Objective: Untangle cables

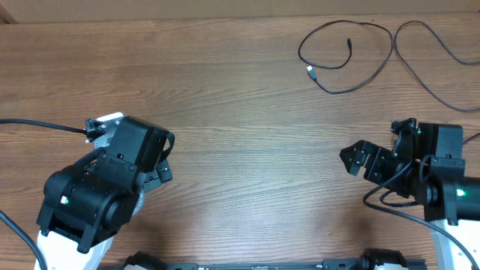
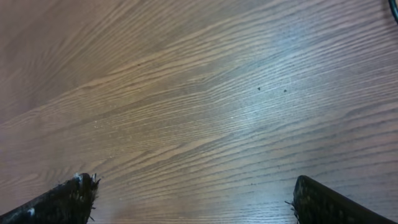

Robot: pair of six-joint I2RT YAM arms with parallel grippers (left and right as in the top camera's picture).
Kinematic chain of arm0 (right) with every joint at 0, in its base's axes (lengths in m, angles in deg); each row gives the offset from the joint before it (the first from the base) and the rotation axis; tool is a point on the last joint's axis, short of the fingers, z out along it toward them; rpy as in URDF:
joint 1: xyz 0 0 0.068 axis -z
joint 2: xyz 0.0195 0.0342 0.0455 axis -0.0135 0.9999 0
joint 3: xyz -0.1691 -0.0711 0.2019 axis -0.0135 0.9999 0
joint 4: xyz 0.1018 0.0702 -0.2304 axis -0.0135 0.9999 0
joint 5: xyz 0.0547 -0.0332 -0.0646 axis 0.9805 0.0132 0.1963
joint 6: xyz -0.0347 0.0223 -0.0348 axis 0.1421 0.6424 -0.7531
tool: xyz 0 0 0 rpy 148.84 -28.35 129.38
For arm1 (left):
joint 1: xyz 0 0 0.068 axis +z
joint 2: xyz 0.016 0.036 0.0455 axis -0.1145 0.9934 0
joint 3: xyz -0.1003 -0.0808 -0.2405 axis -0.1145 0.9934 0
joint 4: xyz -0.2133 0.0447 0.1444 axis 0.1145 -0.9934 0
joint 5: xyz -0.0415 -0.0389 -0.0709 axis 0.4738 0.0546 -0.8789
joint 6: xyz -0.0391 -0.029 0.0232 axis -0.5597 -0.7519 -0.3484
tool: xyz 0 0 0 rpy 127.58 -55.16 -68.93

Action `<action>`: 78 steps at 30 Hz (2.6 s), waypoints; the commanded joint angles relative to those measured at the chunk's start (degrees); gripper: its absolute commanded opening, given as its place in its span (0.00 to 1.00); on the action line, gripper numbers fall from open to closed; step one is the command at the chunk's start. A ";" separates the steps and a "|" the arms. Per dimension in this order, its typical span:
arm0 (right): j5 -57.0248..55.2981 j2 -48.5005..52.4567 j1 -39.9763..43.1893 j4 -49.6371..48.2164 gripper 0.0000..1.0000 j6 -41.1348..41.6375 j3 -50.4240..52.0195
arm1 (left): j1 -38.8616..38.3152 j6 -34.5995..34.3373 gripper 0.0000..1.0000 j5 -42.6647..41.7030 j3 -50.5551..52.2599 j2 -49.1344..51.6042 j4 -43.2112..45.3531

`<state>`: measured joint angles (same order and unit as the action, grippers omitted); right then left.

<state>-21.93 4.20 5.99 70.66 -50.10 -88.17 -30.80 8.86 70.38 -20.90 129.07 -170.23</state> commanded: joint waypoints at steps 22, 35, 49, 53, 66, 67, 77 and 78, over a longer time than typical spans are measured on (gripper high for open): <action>9.42 -21.53 -0.39 -21.66 1.00 -0.48 23.41 | 0.22 -0.79 0.99 1.18 -0.11 -0.07 0.09; 10.32 -26.86 -0.39 -32.59 1.00 -0.42 25.14 | 0.22 -0.81 1.00 1.18 -0.11 -0.07 0.09; 10.45 -43.47 -5.57 -58.99 1.00 0.02 42.58 | 0.22 -0.81 0.99 1.18 -0.11 -0.07 0.09; 7.56 -48.11 -5.53 -60.39 1.00 0.04 45.57 | 0.22 -0.79 0.99 1.18 -0.11 -0.04 0.09; 0.11 -53.94 -5.40 -67.49 1.00 -0.02 53.29 | 0.22 -0.81 1.00 1.18 -0.11 -0.07 0.09; 0.11 -53.94 -5.03 -68.26 1.00 0.00 54.27 | 0.22 -0.81 1.00 1.18 -0.11 -0.04 0.09; -0.50 -53.94 -2.71 -68.41 1.00 -0.02 56.83 | 0.22 -0.79 1.00 1.18 -0.11 -0.07 0.09; -0.50 -53.94 -2.71 -68.48 1.00 -0.02 57.09 | 0.22 -0.81 1.00 1.18 -0.11 -0.04 0.09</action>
<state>-21.41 -49.16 2.90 2.53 -50.10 -32.46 -30.80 8.86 70.38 -20.90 129.07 -170.23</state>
